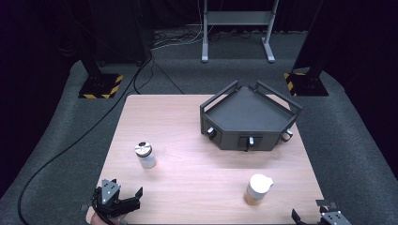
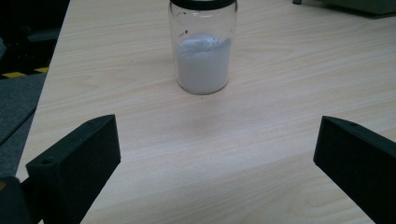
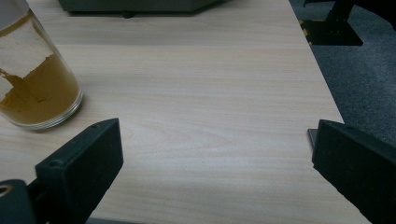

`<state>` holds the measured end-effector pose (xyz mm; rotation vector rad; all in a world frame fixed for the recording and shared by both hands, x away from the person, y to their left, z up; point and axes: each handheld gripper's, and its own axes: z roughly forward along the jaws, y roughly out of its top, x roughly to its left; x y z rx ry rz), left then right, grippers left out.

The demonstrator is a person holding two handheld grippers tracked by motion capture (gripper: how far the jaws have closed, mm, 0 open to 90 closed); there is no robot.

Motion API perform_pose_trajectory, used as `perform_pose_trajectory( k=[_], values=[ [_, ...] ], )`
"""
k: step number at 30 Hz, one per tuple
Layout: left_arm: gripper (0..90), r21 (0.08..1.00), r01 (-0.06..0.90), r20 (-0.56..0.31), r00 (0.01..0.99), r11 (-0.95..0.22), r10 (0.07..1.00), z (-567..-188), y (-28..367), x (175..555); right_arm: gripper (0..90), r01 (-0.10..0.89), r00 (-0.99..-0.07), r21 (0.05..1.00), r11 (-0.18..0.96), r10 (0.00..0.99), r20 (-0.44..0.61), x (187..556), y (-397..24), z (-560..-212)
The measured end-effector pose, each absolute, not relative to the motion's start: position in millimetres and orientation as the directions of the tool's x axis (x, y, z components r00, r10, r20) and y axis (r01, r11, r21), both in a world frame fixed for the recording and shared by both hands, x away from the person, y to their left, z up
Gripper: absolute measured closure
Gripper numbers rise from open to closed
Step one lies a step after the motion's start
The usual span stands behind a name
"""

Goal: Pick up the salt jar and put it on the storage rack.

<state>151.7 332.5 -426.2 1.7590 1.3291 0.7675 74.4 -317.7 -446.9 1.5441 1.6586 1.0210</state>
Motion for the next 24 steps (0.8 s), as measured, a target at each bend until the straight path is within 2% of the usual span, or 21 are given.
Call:
perform_pose_trajectory(
  k=[10, 24],
  values=[
    [0.6, 0.849, 0.504, 0.012, 0.277, -0.156, 0.961, -427.8, 326.9, 162.9, 0.9, 0.487, -0.101, 0.873, 0.015, 0.994, 0.039, 72.4, -316.6, -444.6],
    [0.2, 0.834, 0.515, 0.035, 0.31, -0.199, 0.95, -422.5, 317.9, 212.2, 0.0, 0.486, -0.123, 0.873, 0.038, 0.992, 0.025, 73.9, -313.0, -444.6]
  ],
)
